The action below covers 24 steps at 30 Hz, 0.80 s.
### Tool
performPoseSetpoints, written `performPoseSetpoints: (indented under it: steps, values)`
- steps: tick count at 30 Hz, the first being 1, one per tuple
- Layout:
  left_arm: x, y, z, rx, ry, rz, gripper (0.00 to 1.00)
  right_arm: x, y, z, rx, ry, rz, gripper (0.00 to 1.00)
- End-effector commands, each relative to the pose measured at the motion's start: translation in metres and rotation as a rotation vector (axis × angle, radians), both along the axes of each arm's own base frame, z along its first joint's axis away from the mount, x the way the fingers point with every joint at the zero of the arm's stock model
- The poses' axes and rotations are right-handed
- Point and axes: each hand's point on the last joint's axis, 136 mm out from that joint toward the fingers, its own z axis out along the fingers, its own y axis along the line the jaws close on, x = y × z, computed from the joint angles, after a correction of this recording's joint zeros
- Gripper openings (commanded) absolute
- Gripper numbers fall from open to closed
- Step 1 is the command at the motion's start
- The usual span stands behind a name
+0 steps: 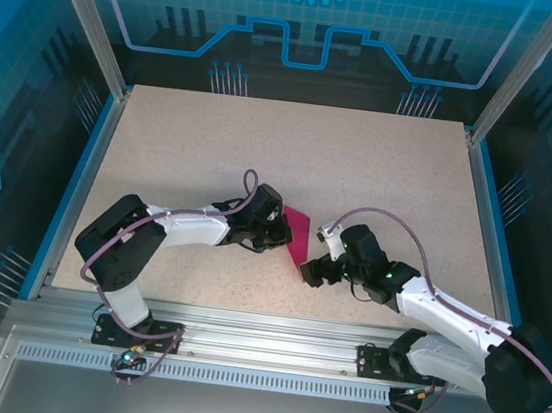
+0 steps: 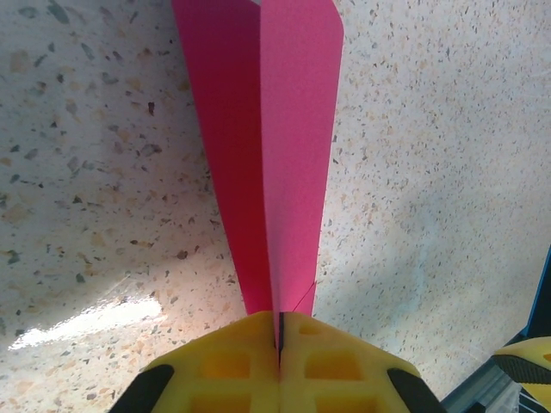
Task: Fold a paper plane with a square sheet of paper (pick it up from the middle)
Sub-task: Fold the wing for the fifth time at the center of the table.
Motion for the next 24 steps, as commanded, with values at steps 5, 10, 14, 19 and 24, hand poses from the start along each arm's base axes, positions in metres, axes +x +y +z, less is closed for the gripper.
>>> performPoseSetpoints:
  steps: [5, 10, 14, 19, 24]
  values:
    - [0.003, -0.005, 0.002, -0.018, 0.014, -0.01, 0.06, -0.002, 0.013, -0.002, -0.035, -0.094, 0.084, 0.9]
    - [0.002, -0.006, 0.002, -0.016, 0.017, -0.012, 0.06, 0.002, 0.012, -0.005, -0.065, -0.13, 0.074, 0.83]
    - [0.001, -0.004, 0.0, -0.012, 0.02, -0.008, 0.06, 0.005, 0.009, -0.004, -0.041, -0.097, 0.024, 0.75]
    - [0.0, -0.004, 0.0, -0.016, 0.022, -0.007, 0.07, 0.006, 0.001, -0.007, -0.001, 0.003, -0.02, 0.73]
    - [0.0, -0.004, 0.001, -0.016, 0.019, -0.01, 0.07, -0.003, 0.016, -0.007, 0.001, -0.036, 0.091, 0.68]
